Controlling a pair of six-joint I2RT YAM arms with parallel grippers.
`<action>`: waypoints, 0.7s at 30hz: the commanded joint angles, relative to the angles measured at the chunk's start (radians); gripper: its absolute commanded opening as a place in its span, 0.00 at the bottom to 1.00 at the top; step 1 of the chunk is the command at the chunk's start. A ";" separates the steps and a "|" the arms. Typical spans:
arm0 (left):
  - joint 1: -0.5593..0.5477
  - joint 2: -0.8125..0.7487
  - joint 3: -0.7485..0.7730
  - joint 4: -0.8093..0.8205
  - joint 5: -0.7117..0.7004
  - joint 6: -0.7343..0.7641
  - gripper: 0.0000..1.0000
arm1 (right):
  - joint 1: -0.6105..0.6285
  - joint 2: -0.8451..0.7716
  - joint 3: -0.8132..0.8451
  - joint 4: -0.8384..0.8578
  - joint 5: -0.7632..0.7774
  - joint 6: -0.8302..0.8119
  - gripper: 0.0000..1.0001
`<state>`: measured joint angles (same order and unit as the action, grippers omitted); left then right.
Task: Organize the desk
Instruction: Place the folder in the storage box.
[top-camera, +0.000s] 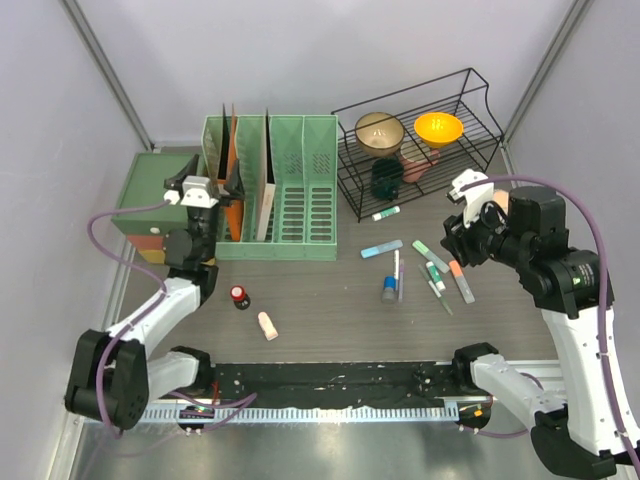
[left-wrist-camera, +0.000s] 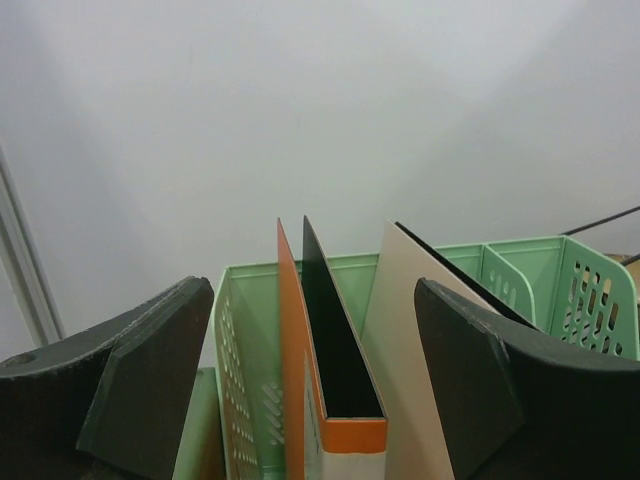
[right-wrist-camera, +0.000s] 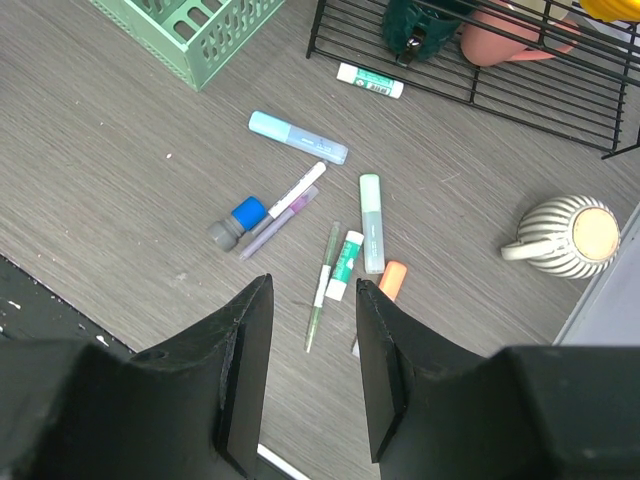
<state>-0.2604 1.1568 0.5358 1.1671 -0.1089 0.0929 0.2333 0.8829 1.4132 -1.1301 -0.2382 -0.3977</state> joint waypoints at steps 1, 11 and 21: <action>0.003 -0.112 0.064 -0.064 -0.023 0.031 0.90 | -0.002 -0.015 -0.005 0.027 -0.009 -0.012 0.43; 0.004 -0.264 0.271 -0.599 -0.104 0.053 1.00 | -0.002 0.030 -0.010 0.065 0.011 0.014 0.45; 0.004 -0.339 0.531 -1.131 0.055 0.062 1.00 | -0.003 0.094 -0.063 0.145 0.100 0.051 0.80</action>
<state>-0.2596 0.8581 0.9390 0.3317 -0.1589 0.1440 0.2333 0.9699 1.3705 -1.0611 -0.1879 -0.3748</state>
